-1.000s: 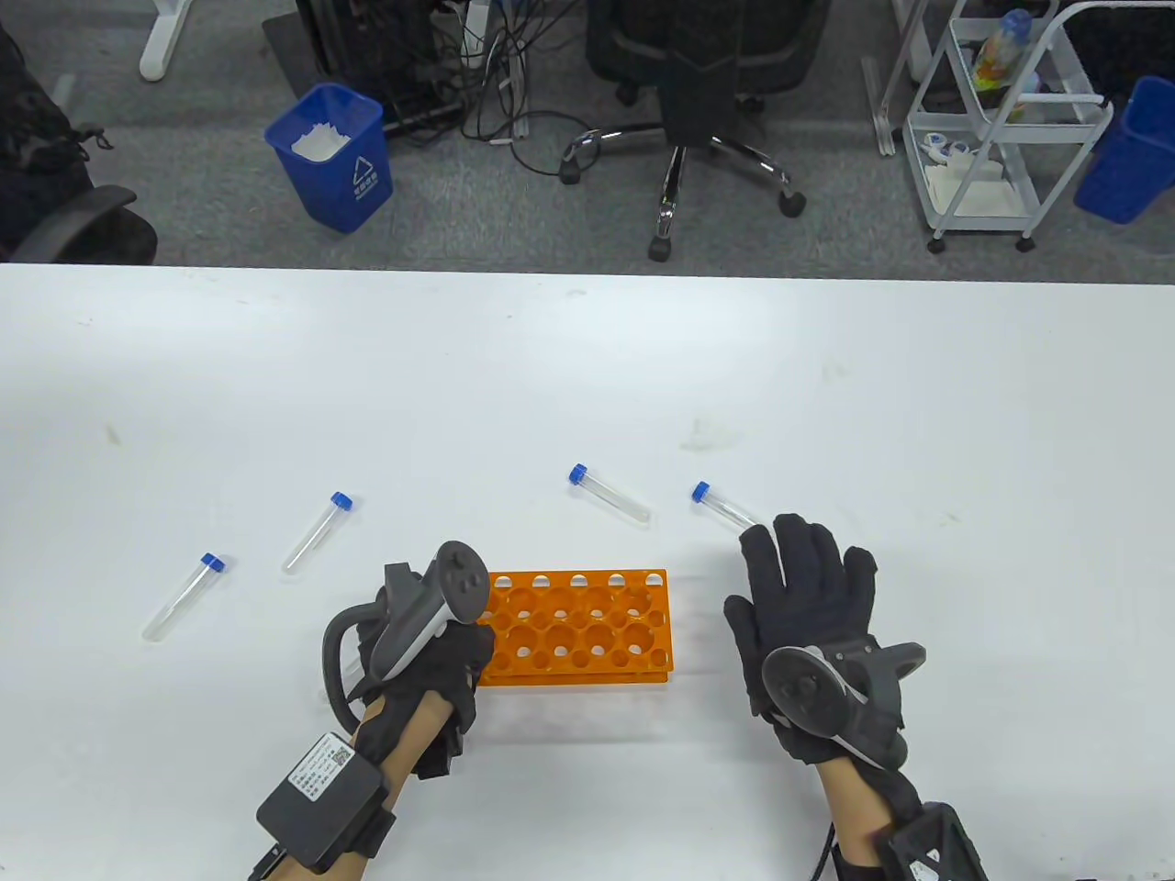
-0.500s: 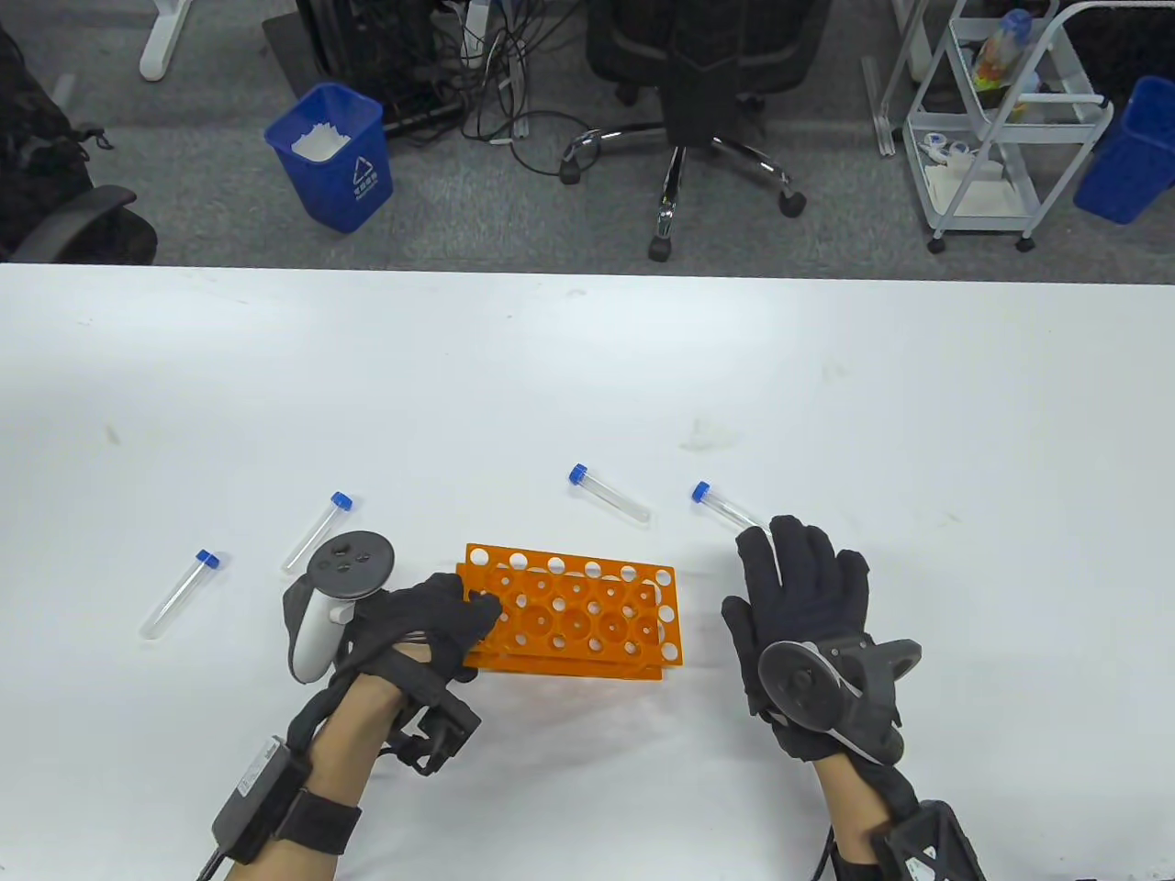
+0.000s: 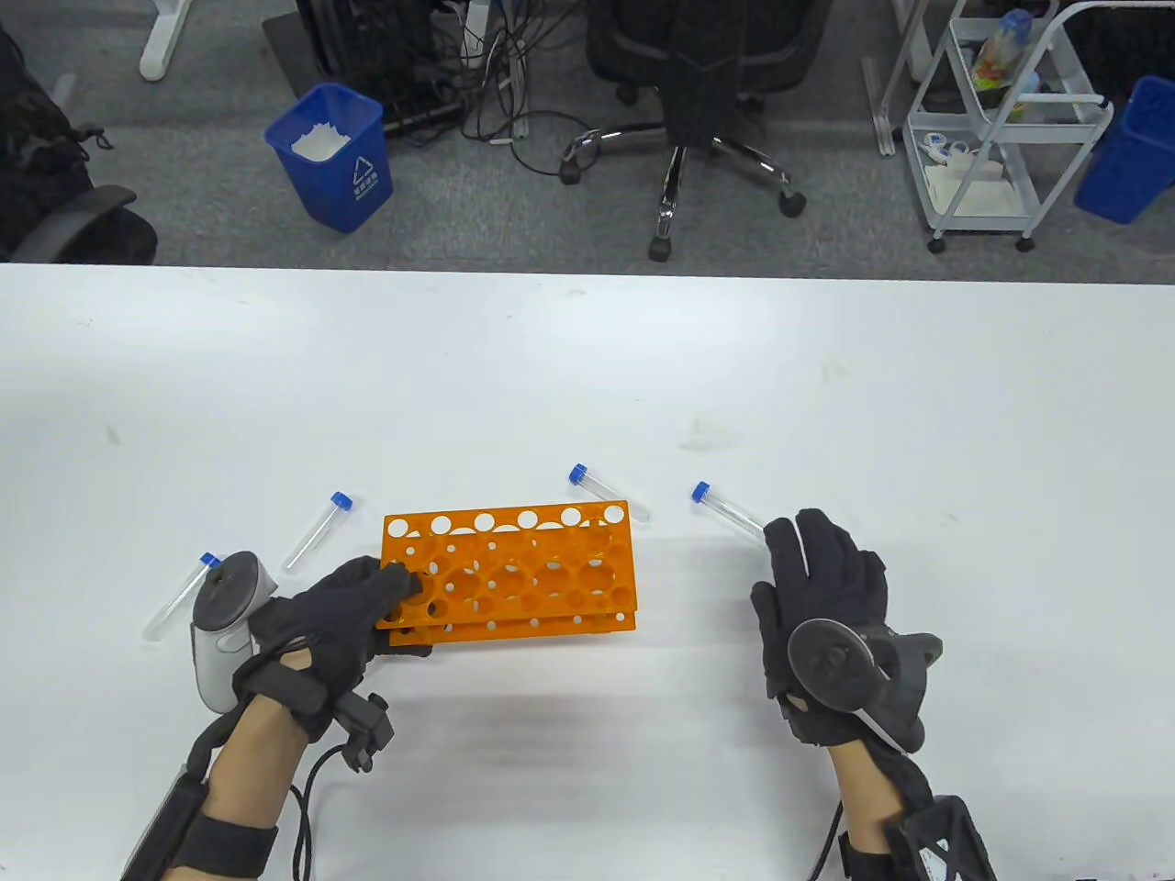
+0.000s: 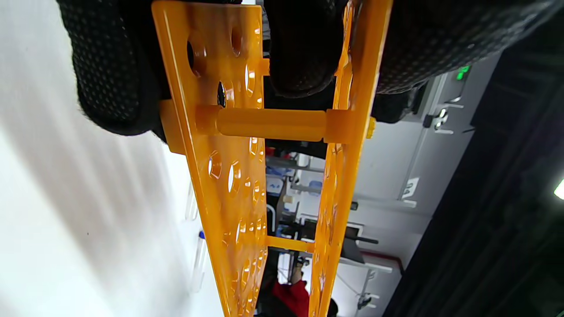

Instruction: Hold test tube rack and insert test tubes into grid holes one by one

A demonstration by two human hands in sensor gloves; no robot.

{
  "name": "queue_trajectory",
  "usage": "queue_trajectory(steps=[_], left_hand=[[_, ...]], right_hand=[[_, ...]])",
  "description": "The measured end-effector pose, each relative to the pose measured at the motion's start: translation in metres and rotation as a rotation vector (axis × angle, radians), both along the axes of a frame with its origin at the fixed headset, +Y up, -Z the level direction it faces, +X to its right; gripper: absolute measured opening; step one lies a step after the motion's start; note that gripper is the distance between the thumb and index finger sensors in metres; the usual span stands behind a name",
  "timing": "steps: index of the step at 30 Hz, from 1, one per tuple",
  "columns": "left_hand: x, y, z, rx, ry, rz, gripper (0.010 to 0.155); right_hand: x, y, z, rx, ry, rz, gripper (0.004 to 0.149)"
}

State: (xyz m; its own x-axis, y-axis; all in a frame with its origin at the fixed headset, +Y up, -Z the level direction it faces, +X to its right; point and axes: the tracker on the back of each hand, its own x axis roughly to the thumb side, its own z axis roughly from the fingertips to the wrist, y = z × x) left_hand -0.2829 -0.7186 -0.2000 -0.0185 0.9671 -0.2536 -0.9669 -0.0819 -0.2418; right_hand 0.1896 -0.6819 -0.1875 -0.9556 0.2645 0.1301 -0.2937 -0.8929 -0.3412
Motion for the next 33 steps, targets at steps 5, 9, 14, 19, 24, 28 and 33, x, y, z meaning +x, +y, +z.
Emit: queue_trajectory(steps=[5, 9, 14, 19, 24, 28, 33], left_hand=[[-0.010, -0.005, 0.002, 0.000, 0.020, 0.039, 0.044], [-0.012, -0.007, 0.003, -0.002, 0.021, 0.036, 0.045], [-0.009, -0.010, 0.004, -0.014, 0.008, 0.040, 0.046], [-0.006, -0.011, 0.007, -0.010, -0.004, 0.044, 0.047], [-0.006, -0.012, 0.008, -0.011, -0.007, 0.041, 0.046], [-0.005, -0.012, 0.008, -0.013, -0.012, 0.044, 0.046], [-0.005, -0.013, 0.009, -0.016, -0.013, 0.044, 0.046]], right_hand=[[0.017, 0.007, -0.016, -0.067, -0.060, -0.021, 0.054], [0.007, -0.011, -0.029, -0.220, -0.042, 0.047, 0.053], [-0.017, -0.048, -0.041, -0.453, -0.071, 0.346, 0.062], [-0.022, -0.064, -0.045, -0.520, -0.096, 0.383, 0.063], [-0.024, -0.072, -0.046, -0.538, -0.096, 0.401, 0.061], [-0.026, -0.074, -0.046, -0.509, -0.099, 0.421, 0.059], [-0.027, -0.075, -0.046, -0.484, -0.107, 0.425, 0.058]])
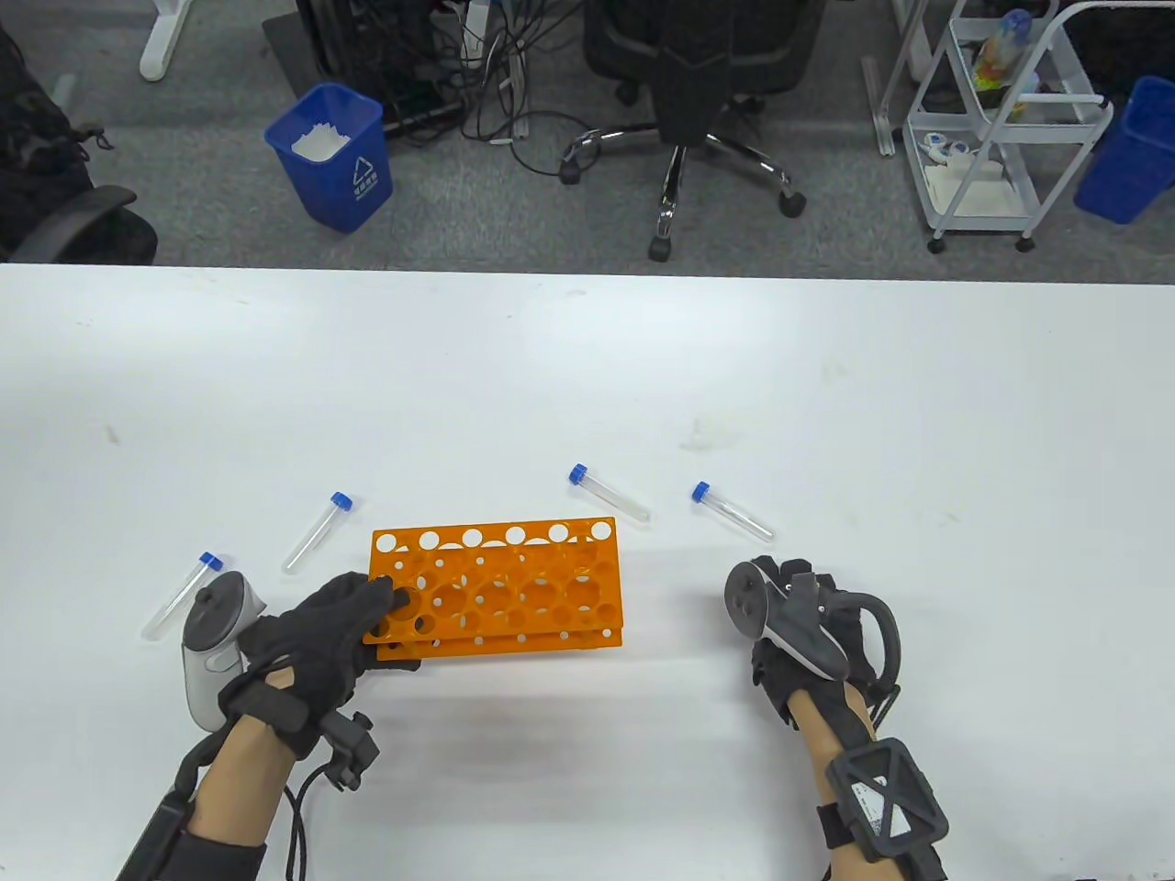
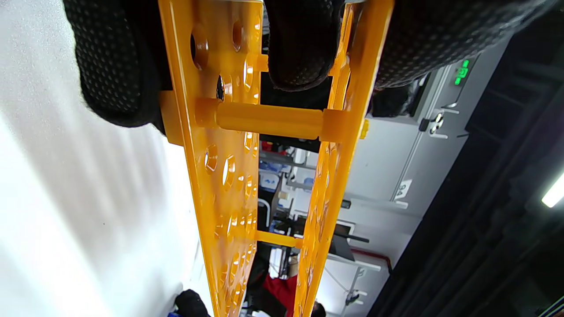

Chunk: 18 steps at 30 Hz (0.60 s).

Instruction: Hold test tube rack and insert test tubes into grid holes one by one

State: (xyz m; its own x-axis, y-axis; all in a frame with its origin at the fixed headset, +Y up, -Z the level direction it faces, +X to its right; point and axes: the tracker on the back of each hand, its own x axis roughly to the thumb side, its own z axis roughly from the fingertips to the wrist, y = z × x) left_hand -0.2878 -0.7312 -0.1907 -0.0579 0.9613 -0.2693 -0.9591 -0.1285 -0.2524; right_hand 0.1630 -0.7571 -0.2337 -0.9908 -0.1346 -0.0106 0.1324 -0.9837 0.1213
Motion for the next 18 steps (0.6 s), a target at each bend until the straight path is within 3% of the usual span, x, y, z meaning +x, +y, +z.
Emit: queue_trajectory(steps=[5, 8, 11, 14, 18], left_hand=[[0.001, 0.000, 0.001, 0.002, 0.000, 0.000, 0.046], [0.001, -0.001, 0.001, 0.000, -0.001, -0.003, 0.046], [0.003, -0.002, 0.001, -0.003, -0.003, -0.004, 0.046], [0.005, -0.003, 0.001, -0.004, -0.012, -0.007, 0.046], [0.008, -0.004, 0.003, -0.007, -0.018, -0.008, 0.046]], right_hand=[[-0.001, 0.002, 0.001, -0.018, -0.006, 0.004, 0.059], [0.000, 0.016, 0.006, -0.035, -0.017, -0.080, 0.058], [-0.001, 0.047, 0.014, 0.077, 0.000, -0.187, 0.055], [-0.010, 0.102, 0.023, 0.250, 0.061, -0.308, 0.050], [-0.035, 0.173, 0.032, 0.442, 0.158, -0.316, 0.048]])
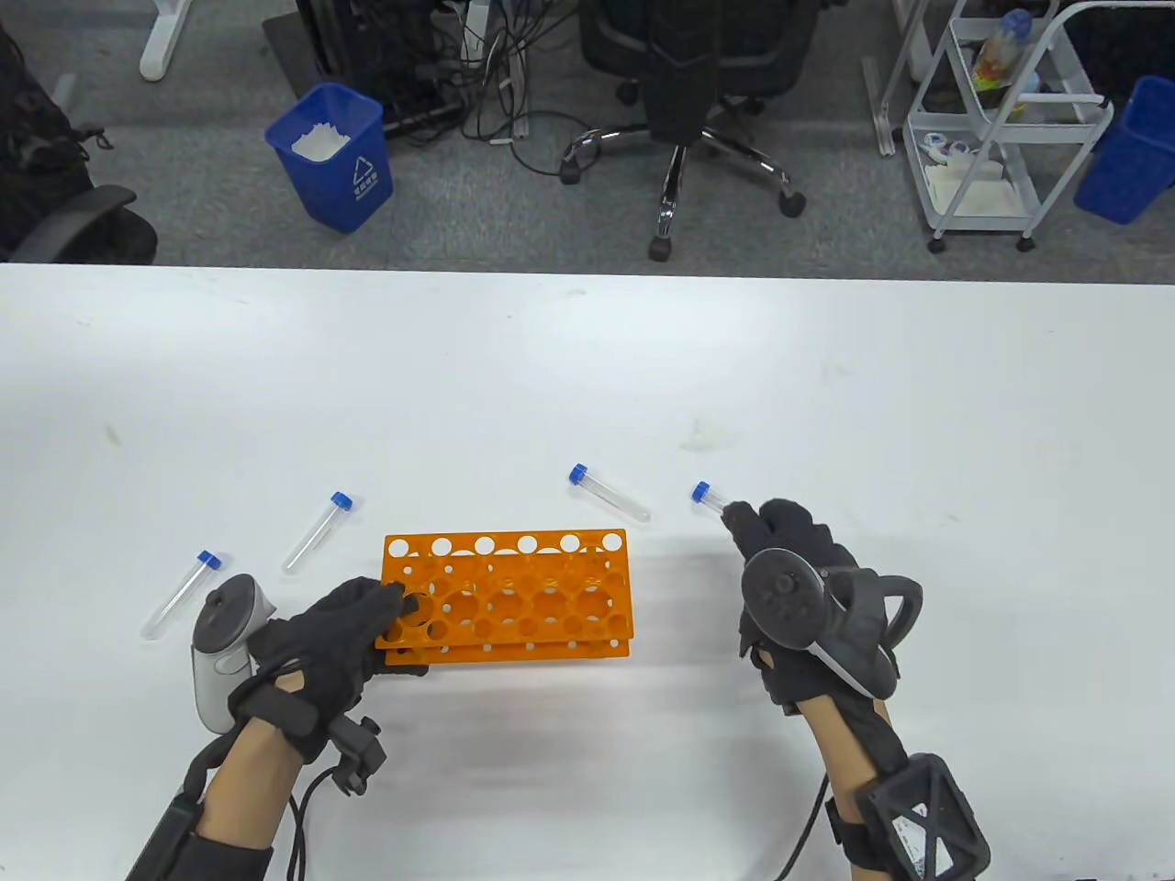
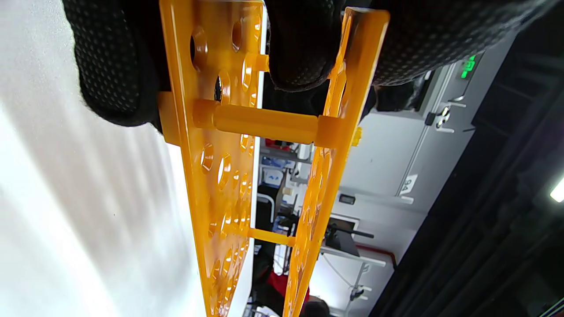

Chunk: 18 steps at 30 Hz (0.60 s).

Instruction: Hold test tube rack and insert test tubes into grid holes one by one

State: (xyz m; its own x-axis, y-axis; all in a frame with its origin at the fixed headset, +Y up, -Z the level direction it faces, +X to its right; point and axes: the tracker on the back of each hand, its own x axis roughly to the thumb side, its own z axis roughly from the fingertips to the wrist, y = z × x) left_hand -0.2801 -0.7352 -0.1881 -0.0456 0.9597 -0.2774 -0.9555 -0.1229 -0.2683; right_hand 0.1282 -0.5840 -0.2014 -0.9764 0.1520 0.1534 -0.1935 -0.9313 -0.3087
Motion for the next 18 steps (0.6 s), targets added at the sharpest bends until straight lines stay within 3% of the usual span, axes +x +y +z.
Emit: queue_trajectory(steps=[4, 8, 12, 18], left_hand=[[0.002, -0.001, 0.001, 0.002, -0.001, 0.002, 0.046], [0.003, -0.001, 0.002, 0.000, -0.004, 0.007, 0.045], [0.005, -0.003, 0.002, -0.004, -0.008, 0.005, 0.045], [0.008, -0.004, 0.003, -0.001, -0.018, 0.000, 0.045]], right_hand=[[-0.038, 0.060, 0.009, 0.146, 0.099, -0.088, 0.050], [-0.089, 0.085, 0.015, 0.199, 0.211, -0.096, 0.053], [-0.135, 0.084, 0.016, 0.174, 0.307, -0.049, 0.054], [-0.188, 0.062, 0.005, 0.125, 0.366, 0.057, 0.055]])
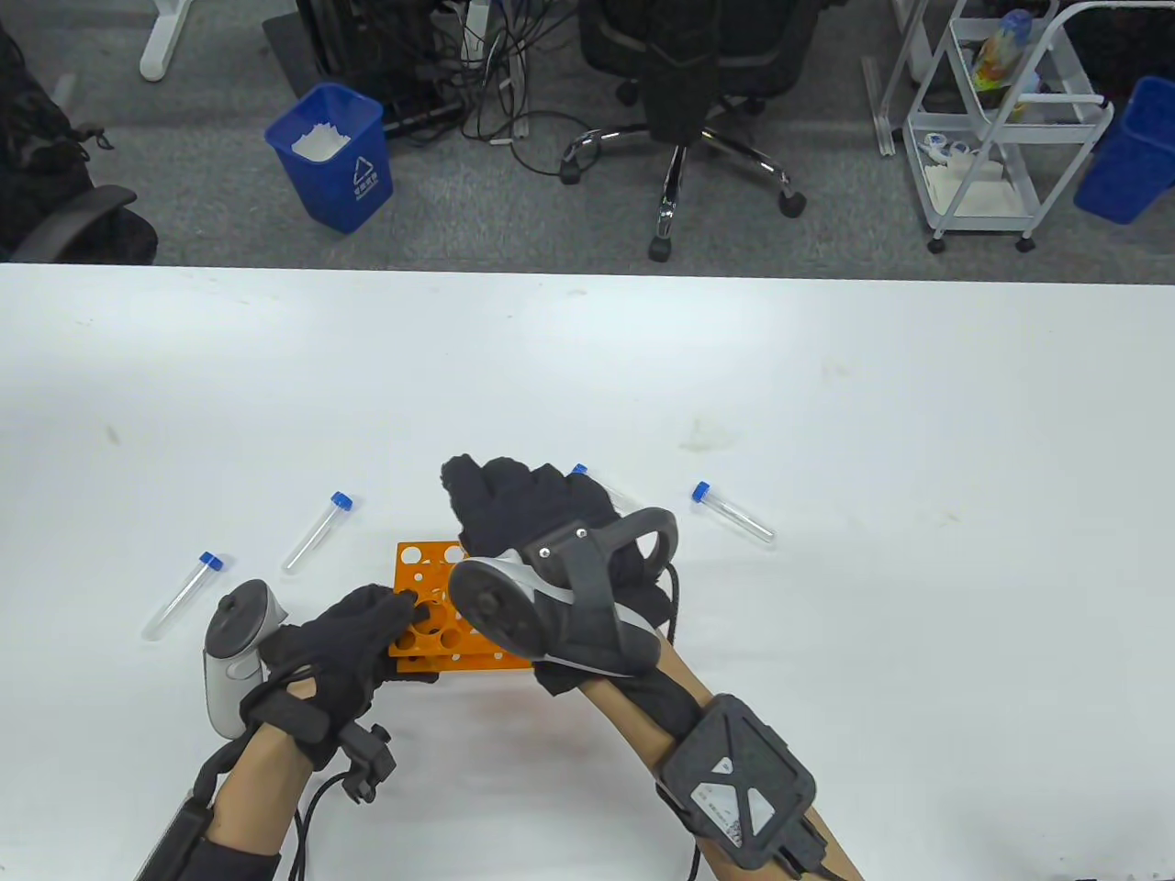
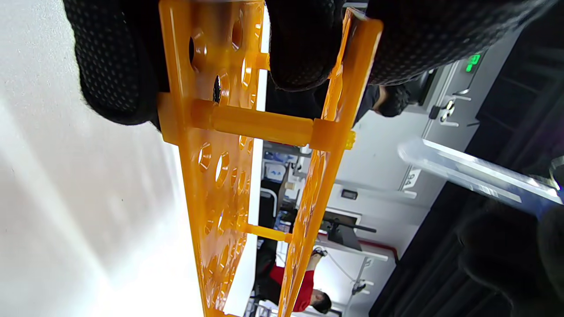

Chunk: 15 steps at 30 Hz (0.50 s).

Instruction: Hold test tube rack and insert test tubes into grid holes one by one

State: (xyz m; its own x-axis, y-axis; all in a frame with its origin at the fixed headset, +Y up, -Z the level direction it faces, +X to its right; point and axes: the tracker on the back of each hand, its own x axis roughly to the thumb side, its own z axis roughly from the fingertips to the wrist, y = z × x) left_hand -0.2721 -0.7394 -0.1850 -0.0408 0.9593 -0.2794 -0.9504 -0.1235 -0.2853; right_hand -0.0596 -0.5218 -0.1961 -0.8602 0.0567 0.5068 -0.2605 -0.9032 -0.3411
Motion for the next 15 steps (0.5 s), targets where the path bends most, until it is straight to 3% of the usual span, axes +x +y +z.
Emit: queue_trajectory(steps=[15], left_hand=[[0.002, 0.000, 0.000, 0.025, -0.013, 0.024, 0.045]], right_hand=[[-0.036, -0.040, -0.013, -0.074, 0.019, 0.217, 0.055]])
